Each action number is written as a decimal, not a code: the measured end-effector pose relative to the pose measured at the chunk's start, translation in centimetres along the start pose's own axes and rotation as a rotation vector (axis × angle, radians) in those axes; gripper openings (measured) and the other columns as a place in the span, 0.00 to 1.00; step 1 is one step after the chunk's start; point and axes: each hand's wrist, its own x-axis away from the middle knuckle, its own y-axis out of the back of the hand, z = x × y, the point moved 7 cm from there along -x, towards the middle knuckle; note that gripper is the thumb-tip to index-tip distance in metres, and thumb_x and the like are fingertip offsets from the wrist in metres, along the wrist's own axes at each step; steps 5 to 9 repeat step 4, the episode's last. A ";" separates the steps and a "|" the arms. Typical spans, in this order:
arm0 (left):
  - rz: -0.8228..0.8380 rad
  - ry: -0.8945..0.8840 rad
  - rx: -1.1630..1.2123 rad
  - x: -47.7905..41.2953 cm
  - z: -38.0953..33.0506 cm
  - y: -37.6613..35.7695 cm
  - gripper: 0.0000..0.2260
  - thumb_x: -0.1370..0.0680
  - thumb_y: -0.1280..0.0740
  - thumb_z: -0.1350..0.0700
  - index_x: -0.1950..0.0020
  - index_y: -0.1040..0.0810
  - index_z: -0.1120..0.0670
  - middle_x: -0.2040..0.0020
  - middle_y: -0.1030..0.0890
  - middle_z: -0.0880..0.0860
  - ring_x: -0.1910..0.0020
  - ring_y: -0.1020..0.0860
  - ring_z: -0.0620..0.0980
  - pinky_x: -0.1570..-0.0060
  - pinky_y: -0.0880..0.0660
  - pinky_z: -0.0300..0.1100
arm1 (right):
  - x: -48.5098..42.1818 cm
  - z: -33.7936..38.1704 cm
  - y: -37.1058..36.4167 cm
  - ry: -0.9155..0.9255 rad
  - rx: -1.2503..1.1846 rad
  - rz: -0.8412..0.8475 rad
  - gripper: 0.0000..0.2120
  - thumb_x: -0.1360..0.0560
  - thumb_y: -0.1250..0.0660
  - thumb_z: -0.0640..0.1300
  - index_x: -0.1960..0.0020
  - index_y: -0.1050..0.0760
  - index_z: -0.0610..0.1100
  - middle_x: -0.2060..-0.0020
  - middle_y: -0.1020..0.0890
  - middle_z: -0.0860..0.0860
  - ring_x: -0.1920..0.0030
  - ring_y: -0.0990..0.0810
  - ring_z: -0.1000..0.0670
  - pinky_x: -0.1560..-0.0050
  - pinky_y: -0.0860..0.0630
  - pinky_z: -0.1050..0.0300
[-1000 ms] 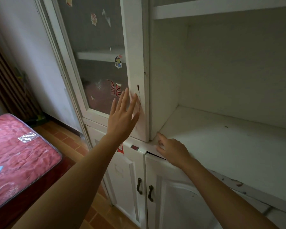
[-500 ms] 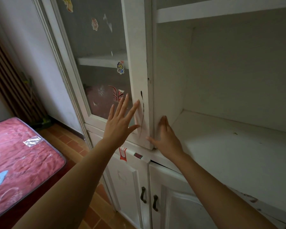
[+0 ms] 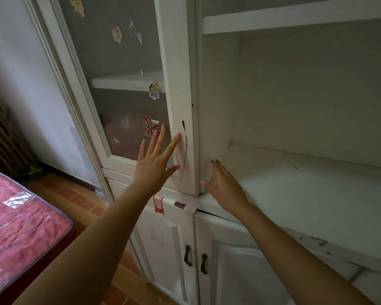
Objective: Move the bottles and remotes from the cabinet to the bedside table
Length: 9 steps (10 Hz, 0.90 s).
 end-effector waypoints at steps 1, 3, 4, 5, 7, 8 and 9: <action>0.025 -0.019 0.040 0.5 -0.1 1.0 0.36 0.25 0.41 0.40 0.31 0.67 0.40 0.24 0.61 0.53 0.26 0.61 0.53 0.28 0.60 0.54 | 2.0 0.6 1.3 -0.020 0.042 -0.053 0.29 0.23 0.40 0.50 0.27 0.46 0.44 0.25 0.45 0.47 0.26 0.45 0.48 0.28 0.44 0.53; 0.010 -0.116 0.127 3.4 -0.5 3.3 0.30 0.23 0.44 0.41 0.26 0.54 0.44 0.24 0.45 0.54 0.25 0.51 0.54 0.28 0.56 0.57 | 7.2 3.0 4.3 -0.085 0.170 -0.174 0.25 0.22 0.42 0.47 0.28 0.43 0.41 0.27 0.38 0.45 0.28 0.41 0.47 0.30 0.45 0.57; -0.040 -0.140 0.187 5.1 -0.3 4.7 0.27 0.23 0.42 0.43 0.27 0.45 0.47 0.27 0.36 0.55 0.27 0.43 0.55 0.28 0.52 0.56 | 10.0 4.5 5.3 -0.089 0.231 -0.261 0.23 0.21 0.43 0.48 0.29 0.41 0.42 0.28 0.36 0.47 0.28 0.41 0.48 0.30 0.44 0.56; -0.040 -0.140 0.187 5.1 -0.3 4.7 0.27 0.23 0.42 0.43 0.27 0.45 0.47 0.27 0.36 0.55 0.27 0.43 0.55 0.28 0.52 0.56 | 10.0 4.5 5.3 -0.089 0.231 -0.261 0.23 0.21 0.43 0.48 0.29 0.41 0.42 0.28 0.36 0.47 0.28 0.41 0.48 0.30 0.44 0.56; -0.040 -0.140 0.187 5.1 -0.3 4.7 0.27 0.23 0.42 0.43 0.27 0.45 0.47 0.27 0.36 0.55 0.27 0.43 0.55 0.28 0.52 0.56 | 10.0 4.5 5.3 -0.089 0.231 -0.261 0.23 0.21 0.43 0.48 0.29 0.41 0.42 0.28 0.36 0.47 0.28 0.41 0.48 0.30 0.44 0.56; -0.040 -0.140 0.187 5.1 -0.3 4.7 0.27 0.23 0.42 0.43 0.27 0.45 0.47 0.27 0.36 0.55 0.27 0.43 0.55 0.28 0.52 0.56 | 10.0 4.5 5.3 -0.089 0.231 -0.261 0.23 0.21 0.43 0.48 0.29 0.41 0.42 0.28 0.36 0.47 0.28 0.41 0.48 0.30 0.44 0.56; -0.040 -0.140 0.187 5.1 -0.3 4.7 0.27 0.23 0.42 0.43 0.27 0.45 0.47 0.27 0.36 0.55 0.27 0.43 0.55 0.28 0.52 0.56 | 10.0 4.5 5.3 -0.089 0.231 -0.261 0.23 0.21 0.43 0.48 0.29 0.41 0.42 0.28 0.36 0.47 0.28 0.41 0.48 0.30 0.44 0.56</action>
